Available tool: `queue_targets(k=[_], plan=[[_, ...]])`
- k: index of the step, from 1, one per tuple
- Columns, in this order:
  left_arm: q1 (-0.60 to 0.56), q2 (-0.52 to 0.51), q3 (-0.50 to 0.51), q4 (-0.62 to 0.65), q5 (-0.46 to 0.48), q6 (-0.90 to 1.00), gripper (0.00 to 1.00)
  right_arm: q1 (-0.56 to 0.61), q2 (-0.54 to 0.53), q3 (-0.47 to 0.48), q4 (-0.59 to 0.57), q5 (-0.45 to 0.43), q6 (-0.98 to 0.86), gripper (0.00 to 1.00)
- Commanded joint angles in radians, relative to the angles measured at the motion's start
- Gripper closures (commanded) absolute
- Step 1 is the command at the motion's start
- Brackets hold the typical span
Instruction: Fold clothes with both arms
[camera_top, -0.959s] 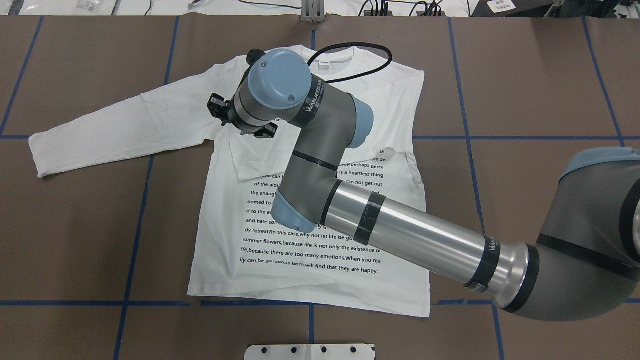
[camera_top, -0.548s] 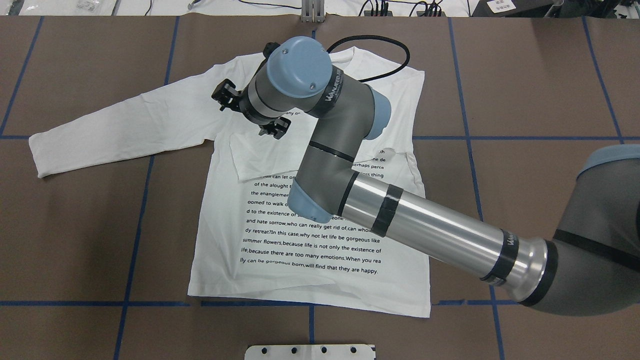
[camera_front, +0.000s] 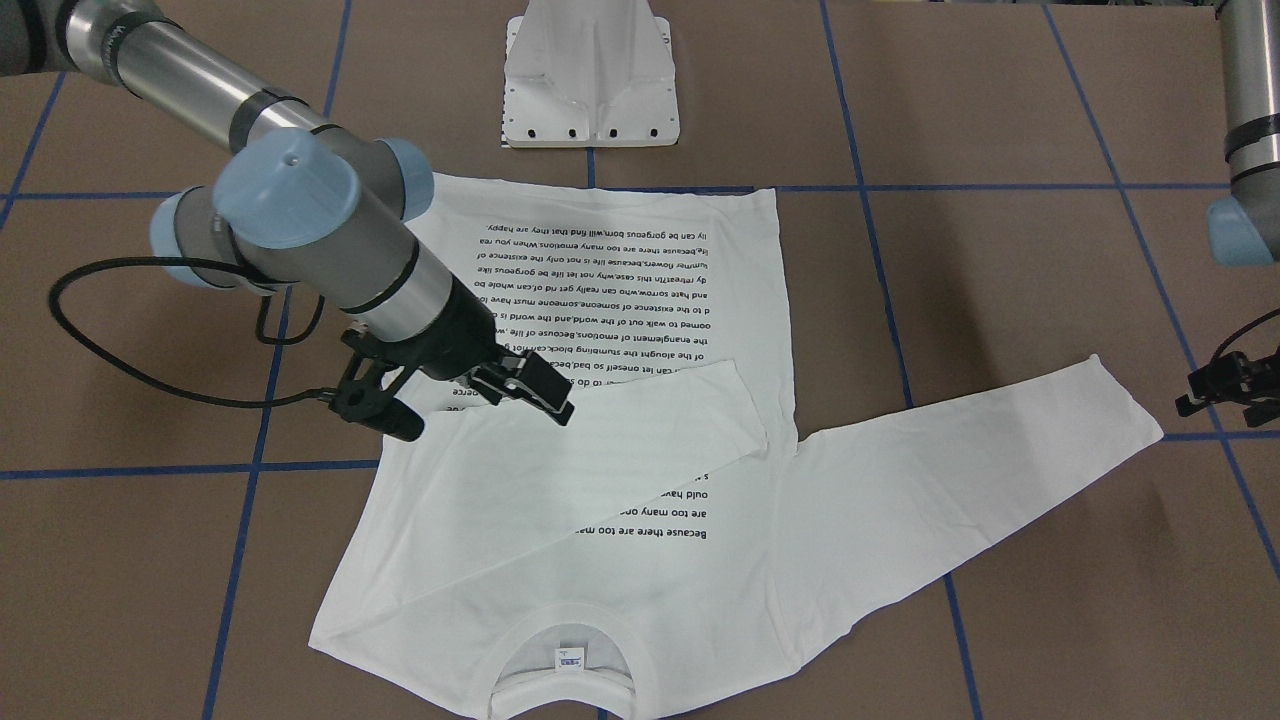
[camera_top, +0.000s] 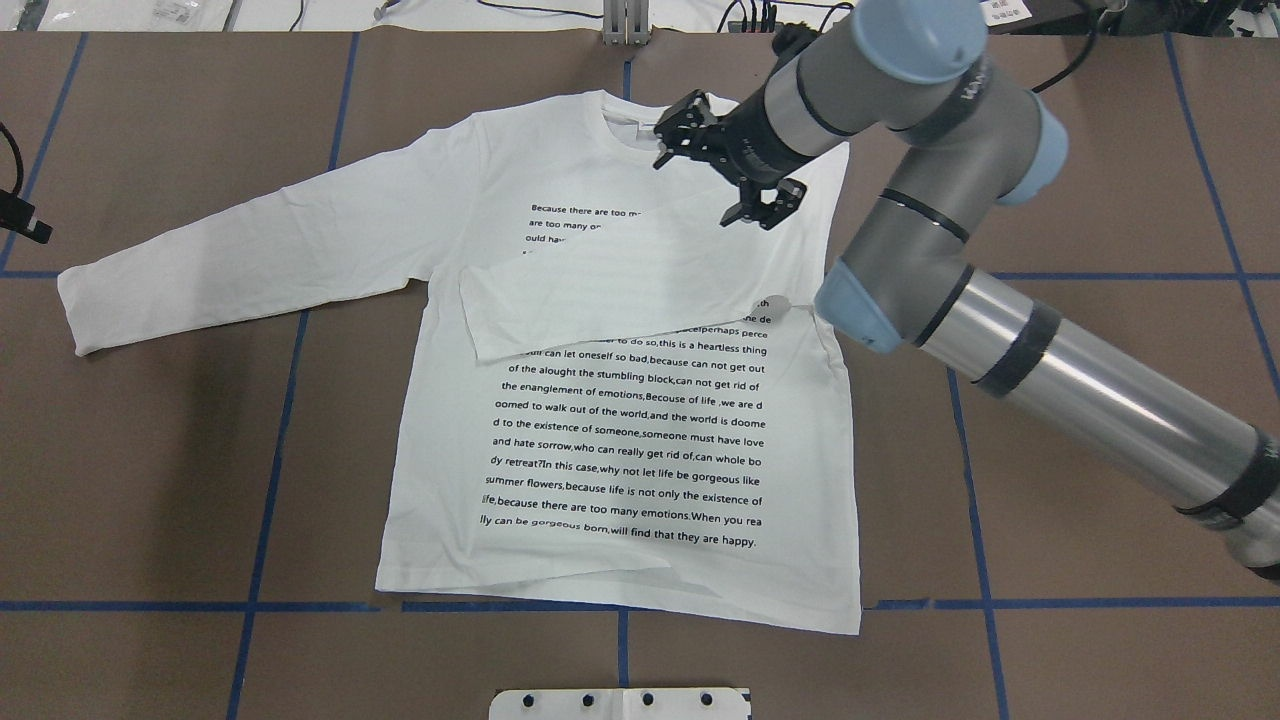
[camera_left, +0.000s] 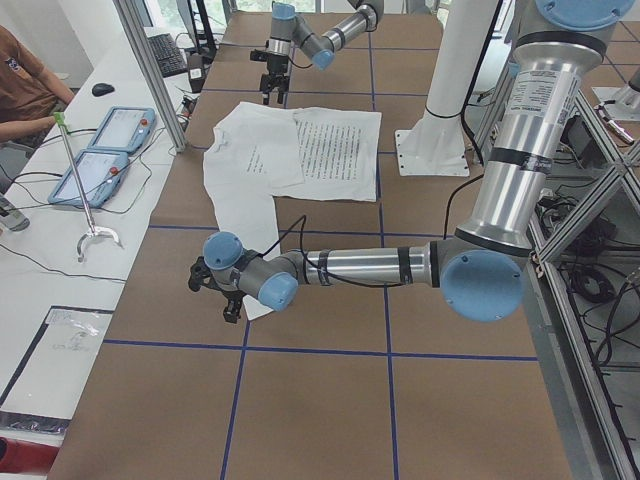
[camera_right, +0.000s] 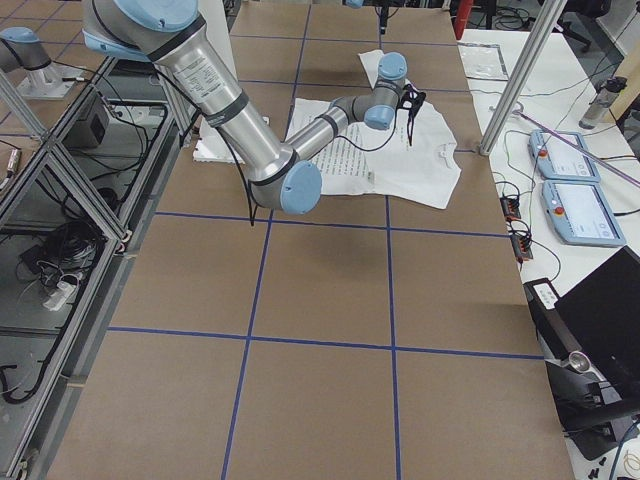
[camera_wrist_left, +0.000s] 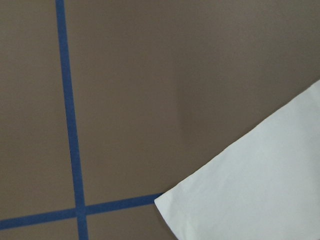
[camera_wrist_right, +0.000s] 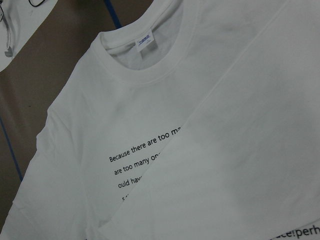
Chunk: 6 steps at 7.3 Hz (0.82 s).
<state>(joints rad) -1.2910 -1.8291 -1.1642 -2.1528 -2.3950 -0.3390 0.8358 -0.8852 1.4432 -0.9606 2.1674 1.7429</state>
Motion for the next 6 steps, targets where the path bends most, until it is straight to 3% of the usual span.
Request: queue_targets(k=[1, 3, 6], plan=[[0.047, -0.022, 0.064, -0.019, 0.0, -0.027, 0.22, 0.065, -0.139, 0.091, 0.002, 0.026, -0.064, 0.01], [0.068, -0.018, 0.064, -0.019, 0.002, -0.066, 0.29, 0.06, -0.158, 0.092, 0.002, 0.023, -0.086, 0.01], [0.068, -0.021, 0.081, -0.021, 0.076, -0.069, 0.33, 0.052, -0.162, 0.092, 0.002, 0.008, -0.086, 0.01]])
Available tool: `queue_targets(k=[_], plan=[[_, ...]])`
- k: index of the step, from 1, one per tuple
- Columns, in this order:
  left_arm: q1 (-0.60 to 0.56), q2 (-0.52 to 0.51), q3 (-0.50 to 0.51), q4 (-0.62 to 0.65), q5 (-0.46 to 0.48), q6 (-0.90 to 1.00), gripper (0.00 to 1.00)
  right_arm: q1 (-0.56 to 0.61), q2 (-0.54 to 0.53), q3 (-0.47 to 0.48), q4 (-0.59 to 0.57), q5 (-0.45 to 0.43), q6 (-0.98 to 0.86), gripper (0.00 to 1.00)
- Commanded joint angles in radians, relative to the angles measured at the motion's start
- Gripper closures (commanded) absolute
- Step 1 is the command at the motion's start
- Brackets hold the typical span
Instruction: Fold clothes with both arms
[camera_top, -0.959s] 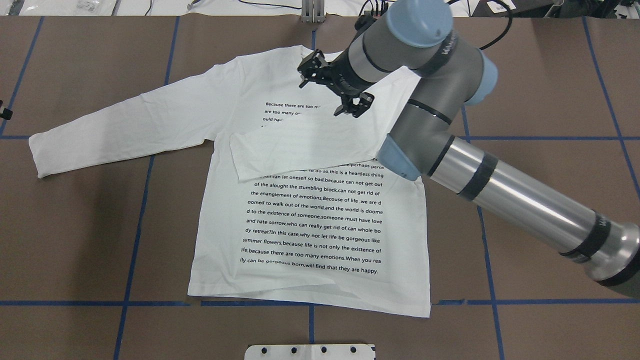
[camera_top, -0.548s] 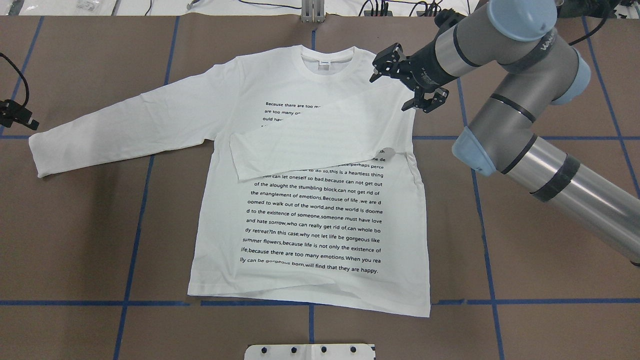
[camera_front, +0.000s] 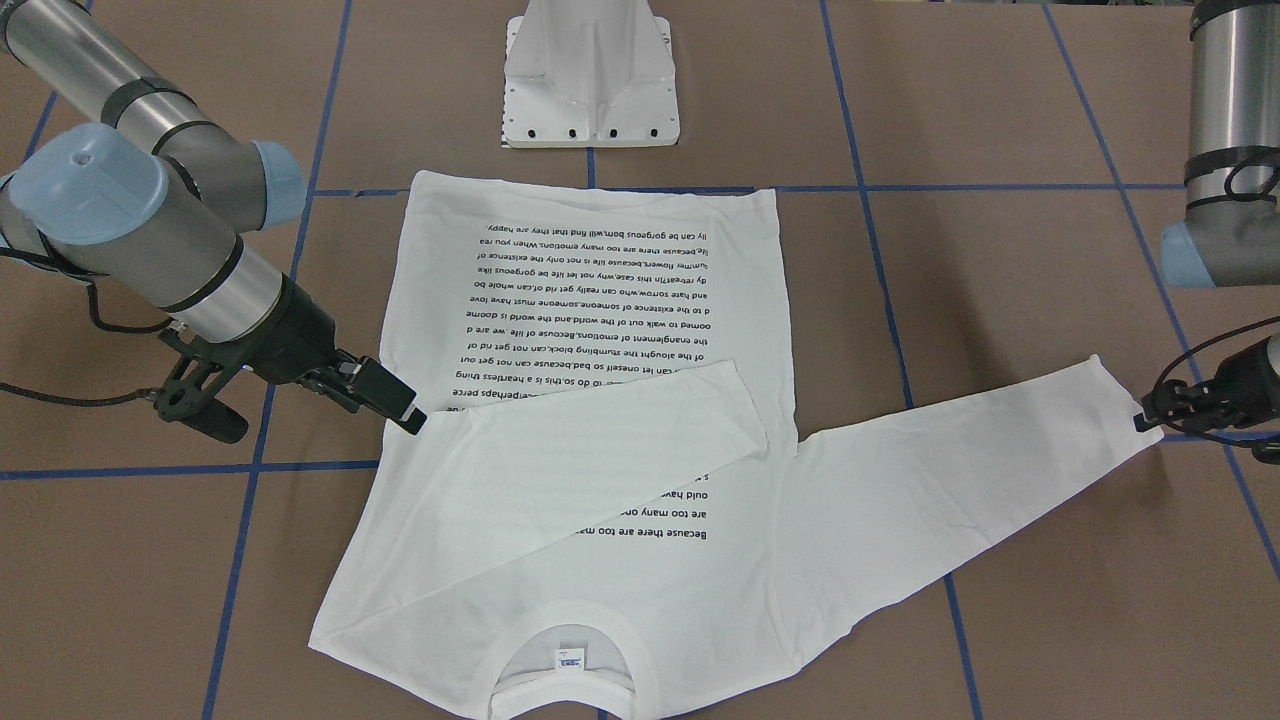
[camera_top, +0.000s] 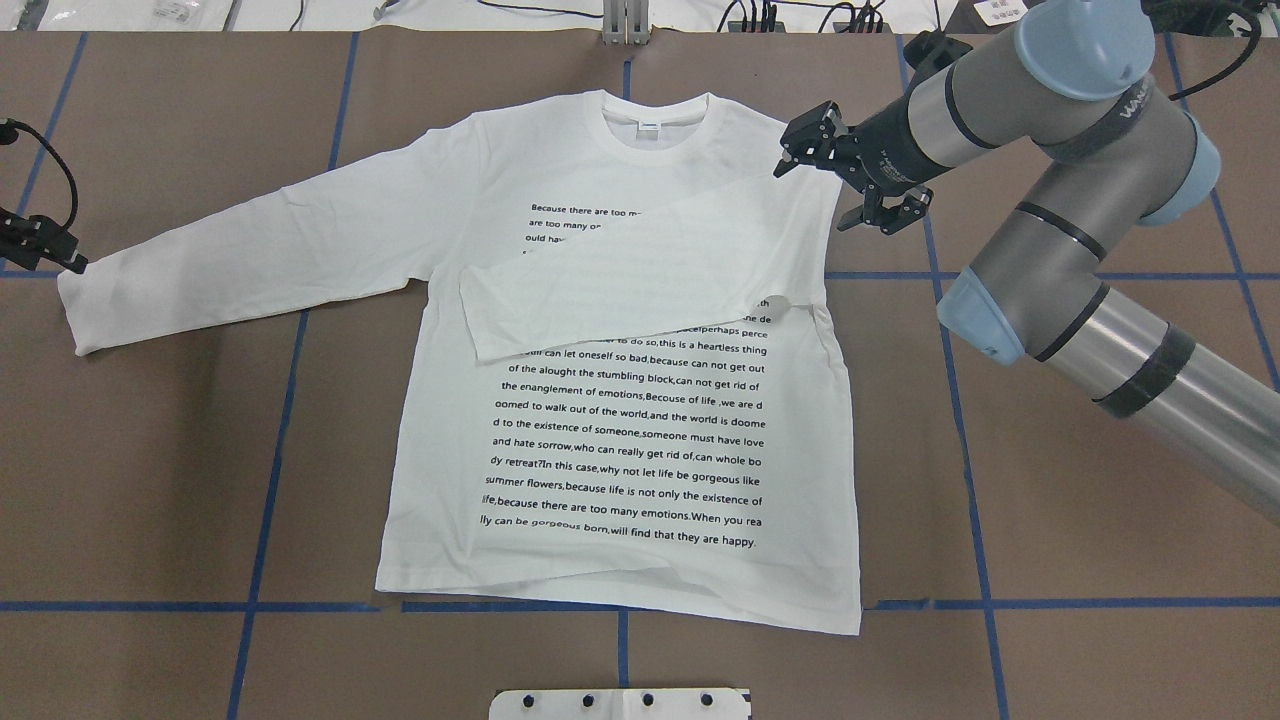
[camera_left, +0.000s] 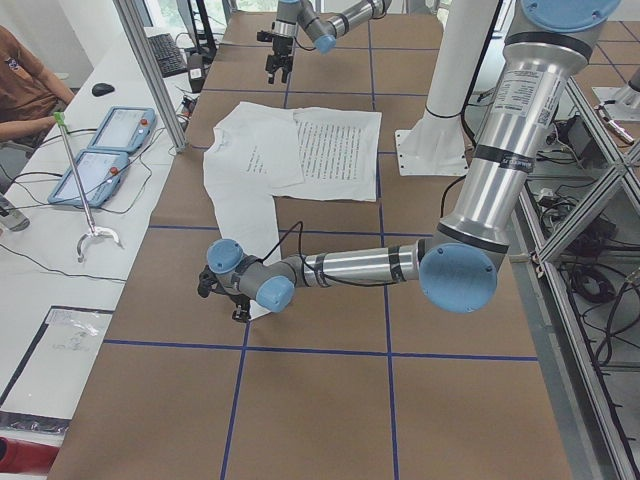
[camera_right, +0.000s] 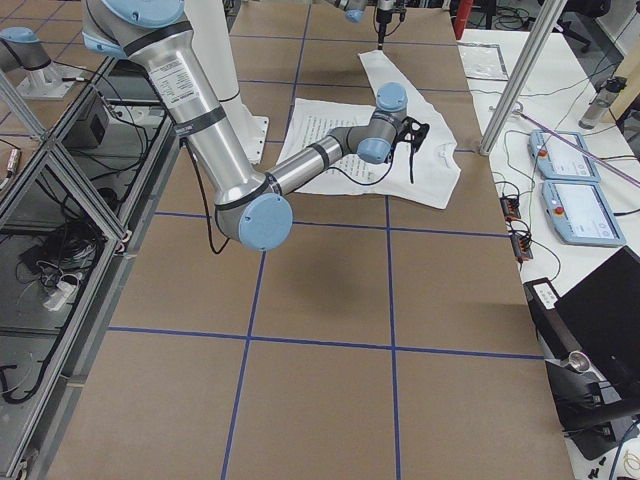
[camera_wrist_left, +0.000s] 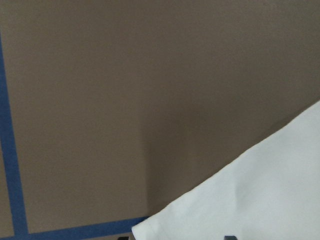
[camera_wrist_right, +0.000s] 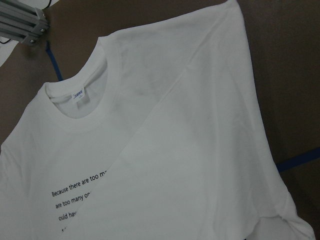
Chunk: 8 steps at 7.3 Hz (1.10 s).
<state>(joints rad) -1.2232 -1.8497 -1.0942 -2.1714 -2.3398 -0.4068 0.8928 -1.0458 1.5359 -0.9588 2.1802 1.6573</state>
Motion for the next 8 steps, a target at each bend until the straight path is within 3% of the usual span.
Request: queue_targets(k=[1, 5, 6, 8], plan=[[0.002, -0.002, 0.029, -0.004, 0.022, -0.001, 0.36, -0.005, -0.002, 0.001, 0.0, -0.005, -0.001, 0.01], [0.03, -0.002, 0.03, -0.004, 0.02, -0.001, 0.41, -0.015, -0.002, 0.0, -0.002, -0.017, -0.001, 0.01], [0.031, -0.002, 0.028, -0.004, 0.02, -0.001, 0.48, -0.015, 0.0, 0.001, -0.002, -0.019, -0.001, 0.01], [0.031, 0.001, 0.028, -0.005, 0.02, -0.001, 0.78, -0.015, -0.002, 0.001, -0.002, -0.019, -0.001, 0.01]])
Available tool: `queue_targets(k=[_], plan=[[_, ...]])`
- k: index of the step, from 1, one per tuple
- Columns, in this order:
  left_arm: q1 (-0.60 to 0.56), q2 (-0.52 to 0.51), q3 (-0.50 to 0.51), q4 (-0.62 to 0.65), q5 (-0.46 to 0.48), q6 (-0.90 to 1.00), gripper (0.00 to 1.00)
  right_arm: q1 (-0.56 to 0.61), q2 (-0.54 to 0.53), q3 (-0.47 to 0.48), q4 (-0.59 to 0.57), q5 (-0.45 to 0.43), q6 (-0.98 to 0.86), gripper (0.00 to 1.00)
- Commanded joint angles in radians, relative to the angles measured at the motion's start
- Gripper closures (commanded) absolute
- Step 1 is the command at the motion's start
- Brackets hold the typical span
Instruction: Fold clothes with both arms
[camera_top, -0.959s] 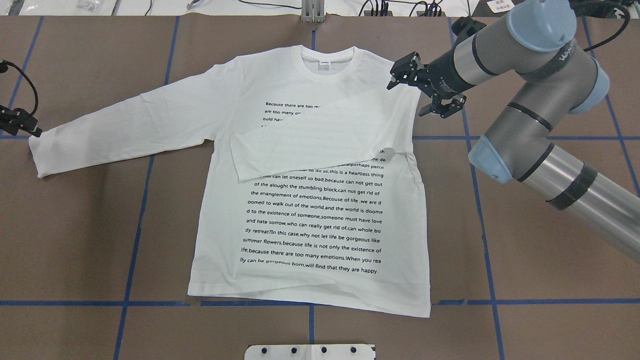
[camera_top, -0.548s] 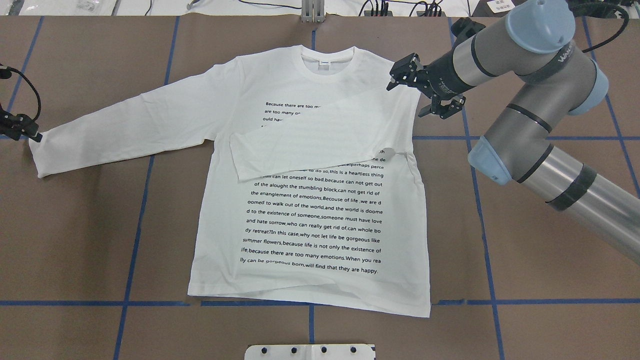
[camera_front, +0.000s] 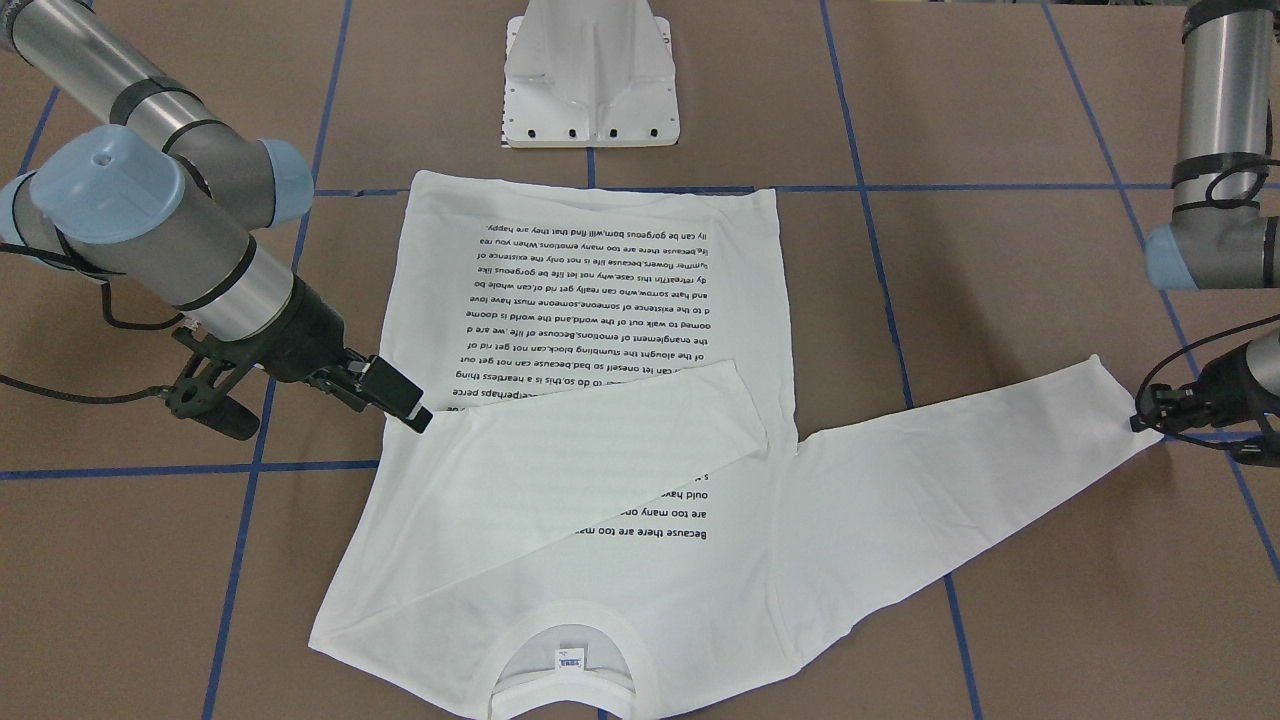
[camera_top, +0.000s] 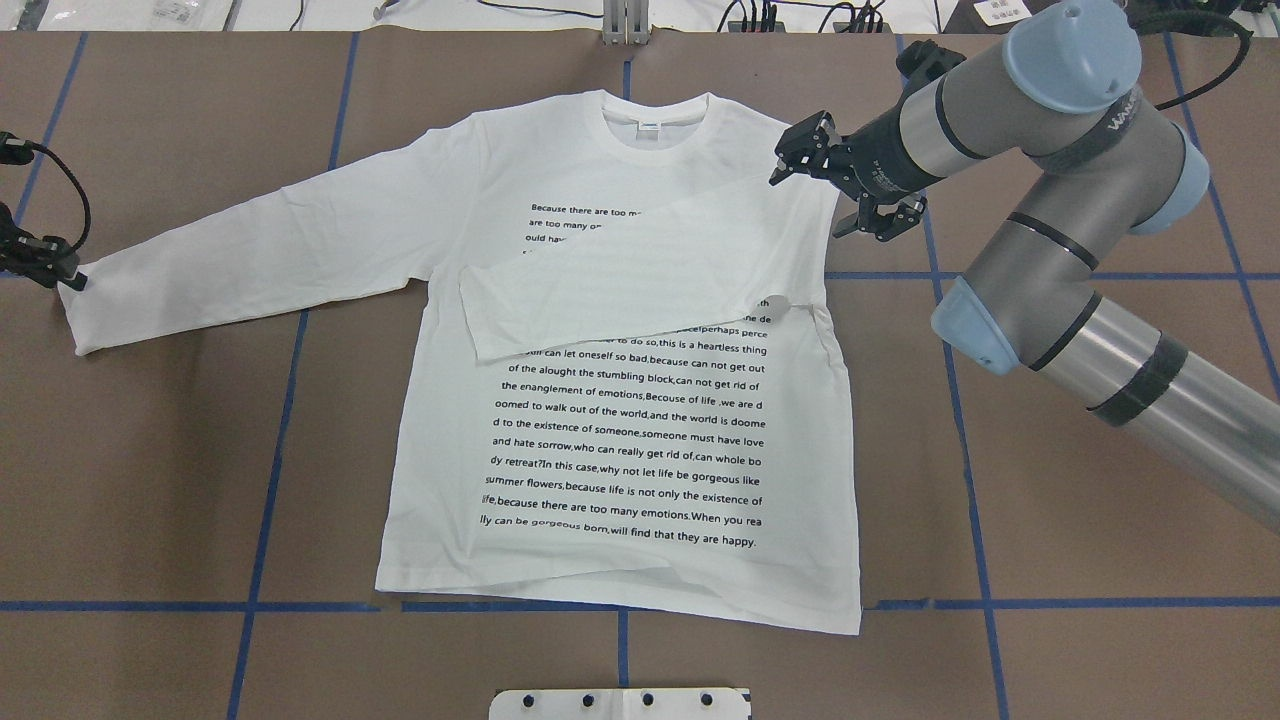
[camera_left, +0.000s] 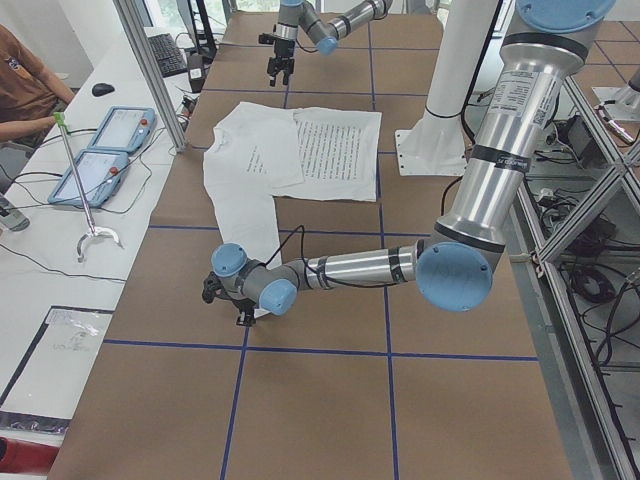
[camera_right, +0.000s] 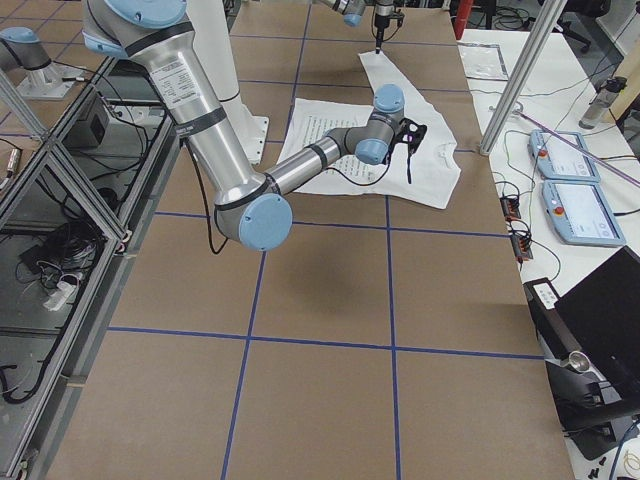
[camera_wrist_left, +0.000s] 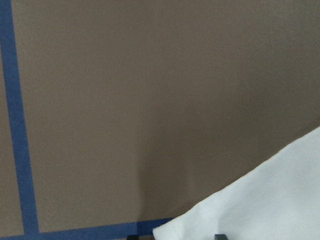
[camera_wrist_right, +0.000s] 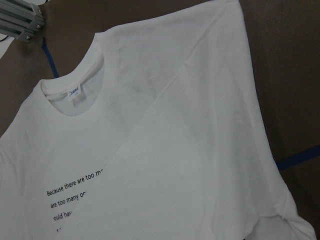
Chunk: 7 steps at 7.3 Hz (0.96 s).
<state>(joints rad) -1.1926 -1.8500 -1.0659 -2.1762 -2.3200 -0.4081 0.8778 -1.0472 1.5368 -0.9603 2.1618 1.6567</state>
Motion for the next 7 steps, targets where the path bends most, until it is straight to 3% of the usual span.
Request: queue_targets(k=[1, 2, 4, 6, 7], plan=[[0.001, 0.008, 0.0, -0.007, 0.007, 0.0, 0.85, 0.0, 0.0, 0.002, 0.0, 0.001, 0.002, 0.01], [-0.001, 0.011, -0.011, -0.007, 0.007, -0.003, 1.0, 0.0, -0.002, 0.002, 0.0, 0.001, 0.002, 0.01], [-0.001, -0.001, -0.026, -0.007, 0.005, 0.003, 1.0, 0.001, 0.001, 0.002, 0.0, 0.001, 0.002, 0.01], [-0.002, 0.0, -0.109, 0.009, -0.005, -0.009, 1.0, 0.006, 0.0, 0.008, 0.0, 0.007, 0.002, 0.01], [-0.002, -0.003, -0.165, 0.021, -0.08, -0.073, 1.0, 0.019, -0.011, 0.017, 0.0, 0.018, 0.0, 0.01]])
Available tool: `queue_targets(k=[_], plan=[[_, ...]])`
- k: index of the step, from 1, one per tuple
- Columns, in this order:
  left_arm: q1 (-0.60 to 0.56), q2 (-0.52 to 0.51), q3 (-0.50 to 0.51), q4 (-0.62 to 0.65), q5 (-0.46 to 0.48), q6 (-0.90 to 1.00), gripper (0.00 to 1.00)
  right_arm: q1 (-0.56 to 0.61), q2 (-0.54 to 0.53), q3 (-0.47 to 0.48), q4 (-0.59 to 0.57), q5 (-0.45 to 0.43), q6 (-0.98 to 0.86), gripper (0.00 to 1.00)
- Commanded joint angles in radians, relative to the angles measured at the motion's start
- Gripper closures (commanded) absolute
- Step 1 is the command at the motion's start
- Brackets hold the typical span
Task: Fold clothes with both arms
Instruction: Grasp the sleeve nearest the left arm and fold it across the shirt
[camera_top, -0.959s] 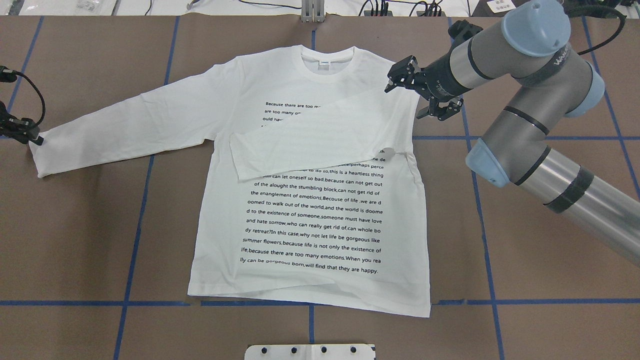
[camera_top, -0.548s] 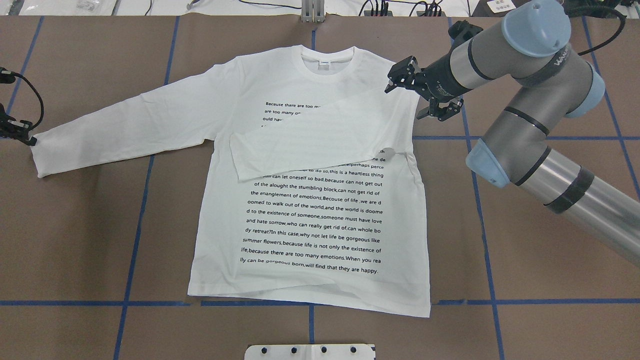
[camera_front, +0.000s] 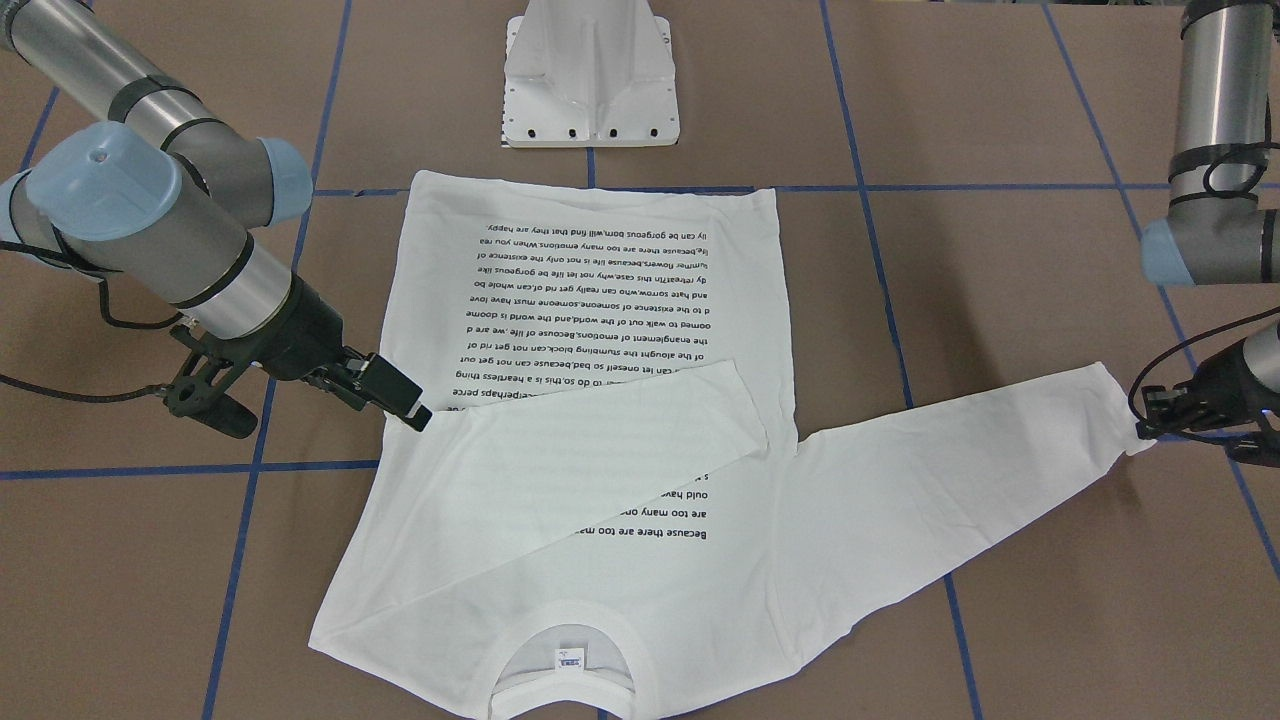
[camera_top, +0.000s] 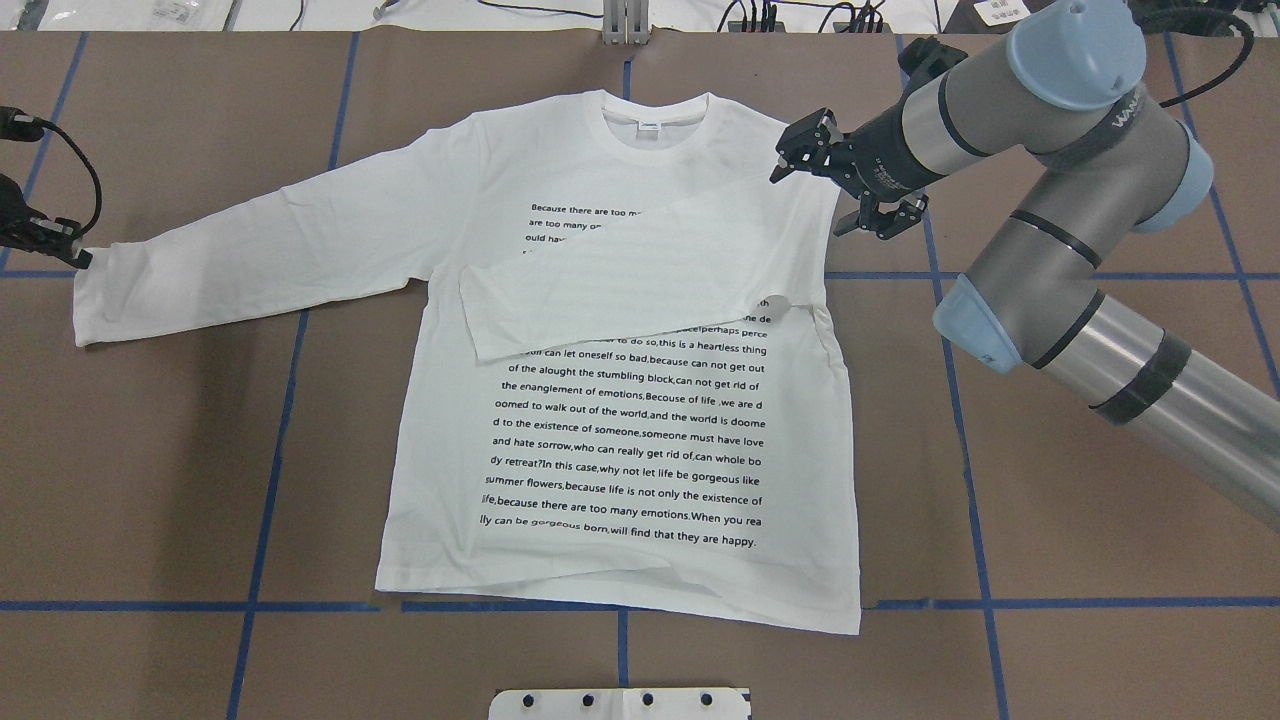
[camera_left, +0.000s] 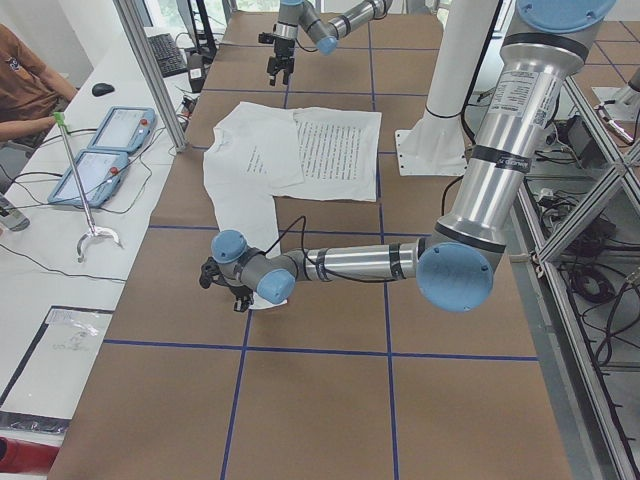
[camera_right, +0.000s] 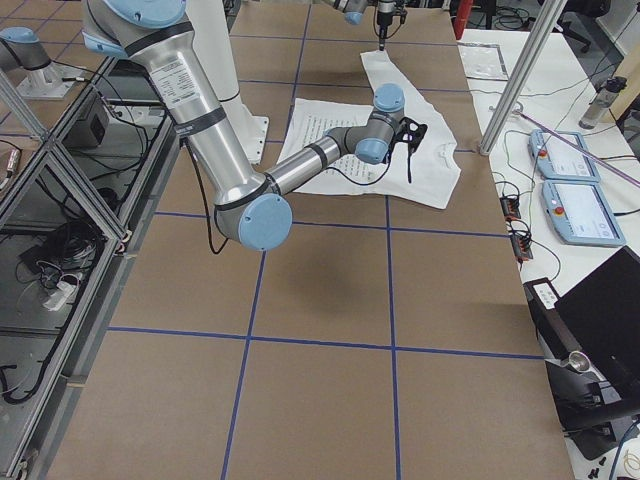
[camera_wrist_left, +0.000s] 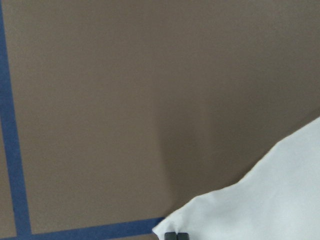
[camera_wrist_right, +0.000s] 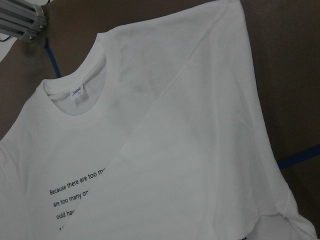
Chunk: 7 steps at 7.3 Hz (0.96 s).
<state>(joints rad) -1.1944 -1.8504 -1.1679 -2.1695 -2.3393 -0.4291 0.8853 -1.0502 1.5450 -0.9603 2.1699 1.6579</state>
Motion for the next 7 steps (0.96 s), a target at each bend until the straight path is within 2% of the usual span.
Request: queue_targets(k=[1, 3, 5, 6, 7], plan=[[0.001, -0.016, -0.134, 0.011, -0.133, -0.173, 1.0, 0.017, -0.048, 0.042, 0.002, 0.013, -0.001, 0.01], [0.05, -0.113, -0.228, -0.007, -0.182, -0.461, 1.0, 0.052, -0.104, 0.079, 0.003, 0.03, -0.024, 0.01], [0.207, -0.276, -0.271, -0.009, -0.161, -0.738, 1.0, 0.072, -0.184, 0.116, 0.003, 0.03, -0.125, 0.01], [0.272, -0.371, -0.27, -0.018, -0.094, -0.842, 1.0, 0.086, -0.209, 0.115, 0.005, 0.03, -0.159, 0.01], [0.35, -0.468, -0.265, -0.045, 0.043, -0.973, 1.0, 0.101, -0.249, 0.115, 0.011, 0.028, -0.211, 0.01]])
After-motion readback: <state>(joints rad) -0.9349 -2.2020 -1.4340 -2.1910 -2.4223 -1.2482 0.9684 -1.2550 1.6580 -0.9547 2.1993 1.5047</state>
